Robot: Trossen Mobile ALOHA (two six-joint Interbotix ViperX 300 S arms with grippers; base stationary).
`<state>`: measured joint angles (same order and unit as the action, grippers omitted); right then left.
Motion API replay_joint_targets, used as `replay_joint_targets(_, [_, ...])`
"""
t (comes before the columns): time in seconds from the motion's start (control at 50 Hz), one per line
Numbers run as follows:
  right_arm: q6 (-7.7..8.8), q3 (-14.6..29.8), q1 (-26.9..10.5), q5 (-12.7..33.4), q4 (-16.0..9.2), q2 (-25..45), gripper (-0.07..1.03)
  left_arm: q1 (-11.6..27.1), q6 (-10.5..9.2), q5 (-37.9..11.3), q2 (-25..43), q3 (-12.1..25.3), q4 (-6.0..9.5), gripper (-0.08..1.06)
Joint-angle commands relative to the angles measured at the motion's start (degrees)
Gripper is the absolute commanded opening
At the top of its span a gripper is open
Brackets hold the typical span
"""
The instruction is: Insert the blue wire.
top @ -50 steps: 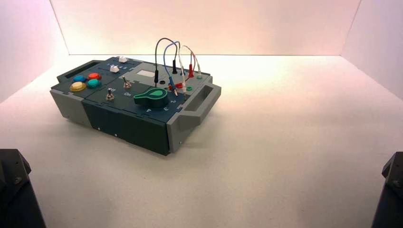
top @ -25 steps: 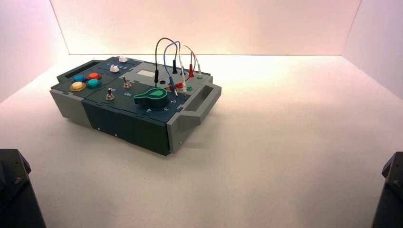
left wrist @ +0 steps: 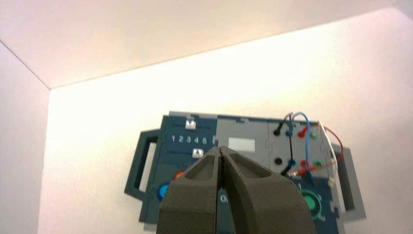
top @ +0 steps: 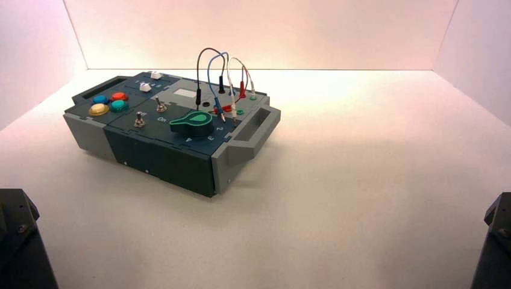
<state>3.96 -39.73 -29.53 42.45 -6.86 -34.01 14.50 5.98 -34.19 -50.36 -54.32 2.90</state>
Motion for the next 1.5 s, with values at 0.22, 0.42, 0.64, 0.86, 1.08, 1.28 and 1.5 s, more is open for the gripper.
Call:
replay_joint_targets(0.22, [3.52,2.29,-4.13,1.93,-1.32,3.52,0.2,0.18,1.41,-5.8,0.79,2.11,0.18,-0.03])
replay_joint_targets(0.42, [5.89,3.34,-5.1,2.46,-1.41,6.77,0.27,0.26,3.52,-7.82,1.23,1.67,0.88,-0.03])
replay_joint_targets(0.64, [10.11,5.62,-9.4,3.08,-1.41,10.99,0.34,0.18,3.34,-7.65,1.32,0.53,1.93,-0.01])
replay_joint_targets(0.86, [10.46,9.14,-12.92,4.48,-1.23,16.79,0.44,0.18,3.25,-6.42,1.23,-0.97,3.52,0.21])
replay_joint_targets(1.08, [11.07,11.43,-16.17,4.57,-0.97,21.01,0.44,-0.18,3.52,-5.62,3.25,-2.11,3.43,0.21])
replay_joint_targets(1.28, [11.6,12.74,-17.14,5.01,-0.88,23.29,0.44,-0.18,5.45,-10.55,7.29,-0.44,3.6,0.21])
replay_joint_targets(1.5, [12.74,14.33,-18.37,5.89,-0.88,25.93,0.44,-0.09,10.9,-11.6,8.7,0.44,6.42,0.18])
